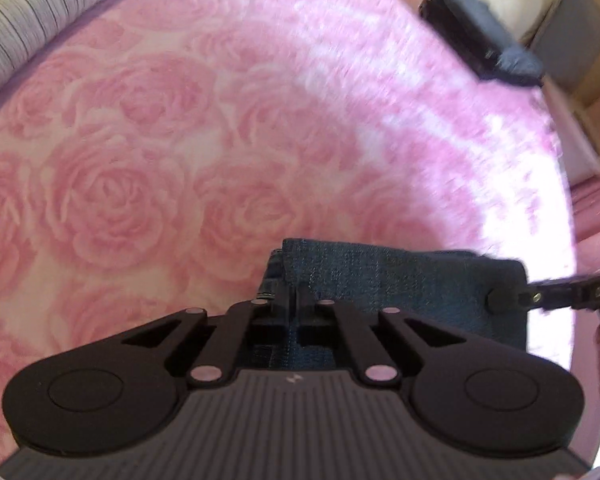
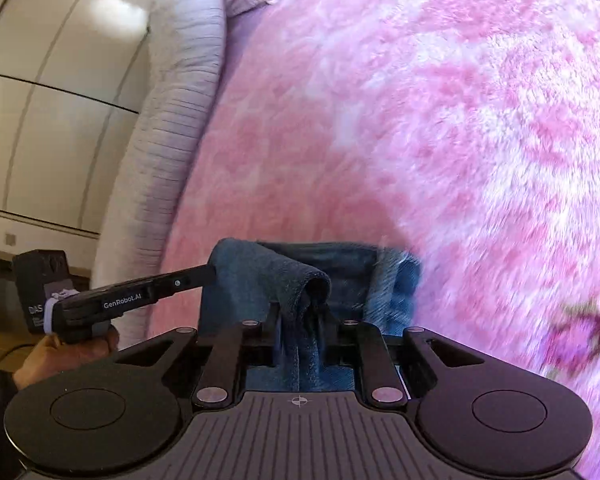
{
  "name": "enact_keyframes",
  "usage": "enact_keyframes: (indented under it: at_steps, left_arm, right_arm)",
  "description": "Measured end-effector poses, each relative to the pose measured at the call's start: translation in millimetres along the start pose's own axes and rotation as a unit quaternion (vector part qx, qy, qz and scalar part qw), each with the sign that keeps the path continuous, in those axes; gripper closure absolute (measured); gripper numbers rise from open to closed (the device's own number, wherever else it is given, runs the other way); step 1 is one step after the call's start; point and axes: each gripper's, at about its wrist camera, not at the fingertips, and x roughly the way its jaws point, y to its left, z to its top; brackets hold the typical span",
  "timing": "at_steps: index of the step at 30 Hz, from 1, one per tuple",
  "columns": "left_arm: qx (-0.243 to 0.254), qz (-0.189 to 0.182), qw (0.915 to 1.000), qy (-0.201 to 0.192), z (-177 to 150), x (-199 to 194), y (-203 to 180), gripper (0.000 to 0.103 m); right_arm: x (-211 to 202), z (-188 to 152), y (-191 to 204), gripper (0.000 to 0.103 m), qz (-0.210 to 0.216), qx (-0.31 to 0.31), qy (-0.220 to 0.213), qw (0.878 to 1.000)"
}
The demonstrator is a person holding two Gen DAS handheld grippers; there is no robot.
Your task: Fold clothes
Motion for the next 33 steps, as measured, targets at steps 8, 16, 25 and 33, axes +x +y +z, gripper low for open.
enact_keyframes:
  at_steps: [8,16,25,33]
  left_arm:
    - [-0.029,0.022,0.9992,-0.020,-15.7,-25.8,17.1,0.092]
    - [0.023,0.002,0.9997,-0.008,-59.4,-38.2,-11.0,0.092]
    - [0.029,0.004,0.9994,0.018,-64.0,-10.6,-15.1,0.098]
    - [0.044,0.042,0.9979,0.022,-137.4,-83.2,-16.8,0.096]
  right_arm:
    - [-27.9,1.0,5.5,0.070,-0.035,-0.049,-0.023,0.998]
    - [-14.6,-31.4,59.7,0.070,-0.020,-0.179,-0.016,0.984]
    - [20.9,-15.5,48.8,0.070,-0.048,-0.209,0.013,0.977]
    - [-16.9,-94.8,78.0,0.067,0.004,-0.265,0.086,0.960]
